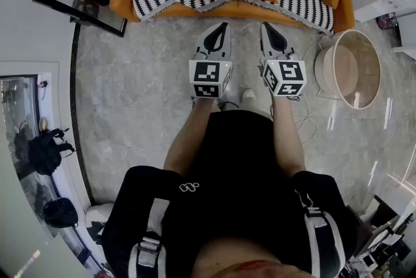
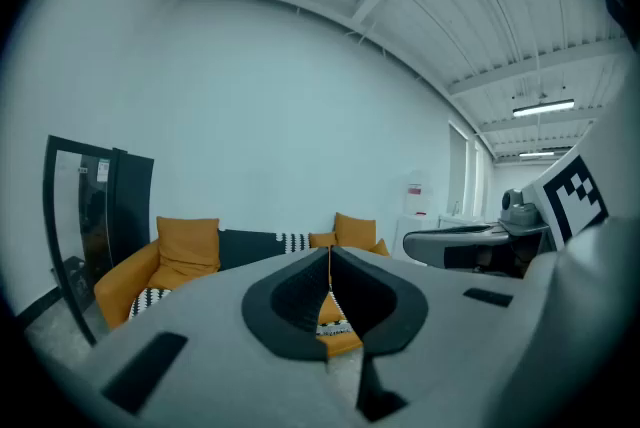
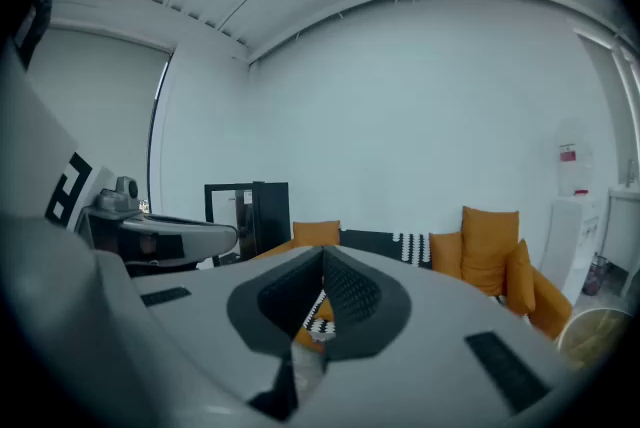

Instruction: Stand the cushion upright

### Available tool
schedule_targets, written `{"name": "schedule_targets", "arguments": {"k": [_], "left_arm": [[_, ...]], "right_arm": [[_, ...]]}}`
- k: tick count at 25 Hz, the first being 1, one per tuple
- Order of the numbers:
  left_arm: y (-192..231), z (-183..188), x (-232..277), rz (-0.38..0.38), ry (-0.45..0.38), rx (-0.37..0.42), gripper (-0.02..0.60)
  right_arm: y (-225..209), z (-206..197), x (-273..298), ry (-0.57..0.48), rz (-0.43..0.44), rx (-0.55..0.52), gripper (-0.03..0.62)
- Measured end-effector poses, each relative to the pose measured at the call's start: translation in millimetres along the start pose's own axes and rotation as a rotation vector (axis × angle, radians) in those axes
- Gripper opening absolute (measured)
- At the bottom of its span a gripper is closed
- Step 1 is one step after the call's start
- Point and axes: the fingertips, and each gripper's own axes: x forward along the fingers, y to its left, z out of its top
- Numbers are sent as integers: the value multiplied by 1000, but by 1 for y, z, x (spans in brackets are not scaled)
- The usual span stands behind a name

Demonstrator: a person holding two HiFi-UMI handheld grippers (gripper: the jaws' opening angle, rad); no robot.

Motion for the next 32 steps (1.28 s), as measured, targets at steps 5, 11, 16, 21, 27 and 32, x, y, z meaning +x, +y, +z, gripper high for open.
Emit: {"name": "schedule_targets", "arguments": {"k": [5,11,16,21,27,32], "left_arm": [[9,-6,-13,-19,16,-1,11],[41,-14,-35,-20,18,-21,11],[65,-21,-46,-2,3,-63,11],[72,-6,-46,-19,-45,-64,11],[82,10,-32,-41,-85,-56,11],[92,26,-17,-46,-122,-26,11]], "right_arm": [[15,-3,2,-28,-19,35,11],[51,-12,13,-15,-12,53,11],[65,-12,11,-14,-18,32,11],[53,6,13,-51,-57,24,11],[46,24,25,-87,-67,-8,11],[32,39,39,-126,-77,-21,11]]}}
